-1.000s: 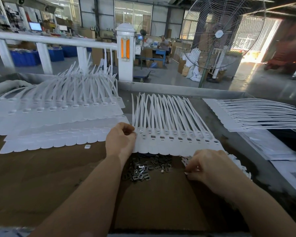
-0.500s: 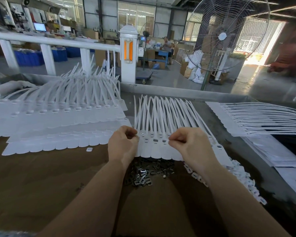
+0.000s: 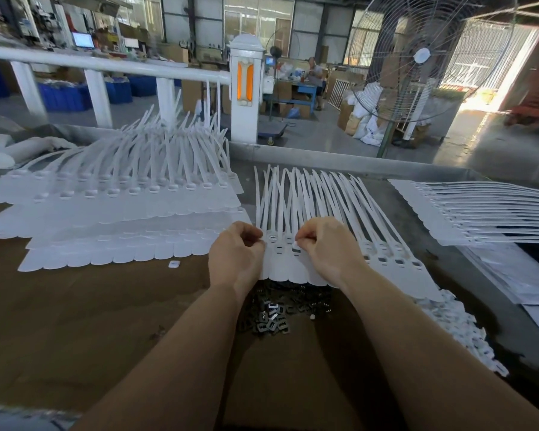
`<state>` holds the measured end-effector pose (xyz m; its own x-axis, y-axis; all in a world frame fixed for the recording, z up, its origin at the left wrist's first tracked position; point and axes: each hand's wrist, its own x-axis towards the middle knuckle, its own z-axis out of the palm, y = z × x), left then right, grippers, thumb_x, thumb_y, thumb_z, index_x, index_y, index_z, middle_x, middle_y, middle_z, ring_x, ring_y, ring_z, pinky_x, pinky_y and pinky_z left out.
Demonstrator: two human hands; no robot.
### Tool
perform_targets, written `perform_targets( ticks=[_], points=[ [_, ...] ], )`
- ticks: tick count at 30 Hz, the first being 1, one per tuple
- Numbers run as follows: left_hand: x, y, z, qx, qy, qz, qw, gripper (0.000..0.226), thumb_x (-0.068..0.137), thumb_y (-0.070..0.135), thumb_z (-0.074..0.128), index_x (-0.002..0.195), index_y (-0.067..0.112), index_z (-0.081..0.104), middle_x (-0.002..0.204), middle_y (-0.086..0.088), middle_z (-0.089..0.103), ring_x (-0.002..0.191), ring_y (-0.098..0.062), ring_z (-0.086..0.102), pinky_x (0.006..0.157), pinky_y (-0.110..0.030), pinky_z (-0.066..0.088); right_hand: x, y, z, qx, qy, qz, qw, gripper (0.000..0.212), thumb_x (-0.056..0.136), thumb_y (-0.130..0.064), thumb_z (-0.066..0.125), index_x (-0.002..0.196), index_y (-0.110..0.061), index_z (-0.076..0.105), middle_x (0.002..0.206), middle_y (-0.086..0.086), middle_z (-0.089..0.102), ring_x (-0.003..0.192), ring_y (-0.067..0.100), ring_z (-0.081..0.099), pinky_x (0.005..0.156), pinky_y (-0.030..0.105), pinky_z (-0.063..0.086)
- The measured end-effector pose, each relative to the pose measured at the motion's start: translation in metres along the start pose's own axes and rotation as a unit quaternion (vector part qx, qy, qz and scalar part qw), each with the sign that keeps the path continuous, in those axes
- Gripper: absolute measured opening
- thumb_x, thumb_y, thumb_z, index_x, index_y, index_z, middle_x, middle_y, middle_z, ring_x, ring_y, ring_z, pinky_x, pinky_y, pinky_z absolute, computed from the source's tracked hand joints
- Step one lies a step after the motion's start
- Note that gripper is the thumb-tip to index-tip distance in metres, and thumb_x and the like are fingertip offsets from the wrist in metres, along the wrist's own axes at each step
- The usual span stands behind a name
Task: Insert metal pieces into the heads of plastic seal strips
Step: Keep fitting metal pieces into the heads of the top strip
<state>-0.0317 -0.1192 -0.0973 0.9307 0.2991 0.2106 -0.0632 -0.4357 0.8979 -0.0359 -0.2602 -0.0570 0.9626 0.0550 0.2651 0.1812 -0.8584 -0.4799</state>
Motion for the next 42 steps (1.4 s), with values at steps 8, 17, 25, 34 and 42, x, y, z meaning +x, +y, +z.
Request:
perform_targets(
  ticks=[8,17,25,34,42],
  points=[
    [0.000,0.001,-0.001,0.007,-0.004,0.003,1.000,0.011,0.084,0.016,0.065,0.085,0.027,0.060,0.073,0.019,0.056,0.070,0.003,0.051,0.072,-0.019,0.039,0.008,-0.004,-0.007,0.023,-0.060,0.030,0.998,0.013,0.090,-0.011,0.058,0.092,-0.009,0.071,0.100,0.004,0.068,0.089,0.015,0.062,0.085,0.028,0.048],
    [-0.001,0.002,-0.002,0.007,-0.005,0.002,1.000,0.011,0.084,0.017,0.065,0.086,0.026,0.060,0.074,0.019,0.057,0.073,0.000,0.053,0.073,-0.020,0.040,0.010,-0.003,-0.011,0.051,-0.088,0.055,0.993,0.016,0.091,-0.011,0.055,0.093,-0.005,0.070,0.098,0.007,0.067,0.088,0.020,0.062,0.084,0.035,0.051],
    [-0.001,0.002,-0.001,0.003,-0.004,-0.001,1.000,0.011,0.084,0.016,0.066,0.085,0.026,0.060,0.075,0.019,0.057,0.077,-0.003,0.055,0.077,-0.021,0.043,0.010,-0.004,-0.010,0.039,-0.099,0.052,0.993,0.015,0.090,-0.009,0.055,0.090,-0.006,0.070,0.099,0.006,0.068,0.090,0.018,0.062,0.084,0.031,0.049],
    [-0.001,0.003,-0.001,0.001,-0.002,-0.007,1.000,0.013,0.083,0.015,0.065,0.084,0.028,0.061,0.076,0.017,0.059,0.077,-0.002,0.056,0.076,-0.021,0.042,0.006,-0.004,-0.004,0.015,-0.052,0.039,0.998,0.011,0.085,-0.011,0.062,0.080,-0.016,0.070,0.091,-0.002,0.067,0.086,0.012,0.060,0.082,0.027,0.049],
    [0.000,0.002,0.000,0.008,-0.003,-0.004,1.000,0.017,0.083,0.014,0.065,0.082,0.031,0.059,0.076,0.018,0.059,0.077,-0.001,0.057,0.075,-0.020,0.043,0.007,-0.004,-0.004,0.112,-0.055,0.106,0.987,0.023,0.077,-0.006,0.069,0.062,-0.022,0.066,0.084,-0.002,0.066,0.088,0.017,0.062,0.084,0.034,0.052]
  ],
)
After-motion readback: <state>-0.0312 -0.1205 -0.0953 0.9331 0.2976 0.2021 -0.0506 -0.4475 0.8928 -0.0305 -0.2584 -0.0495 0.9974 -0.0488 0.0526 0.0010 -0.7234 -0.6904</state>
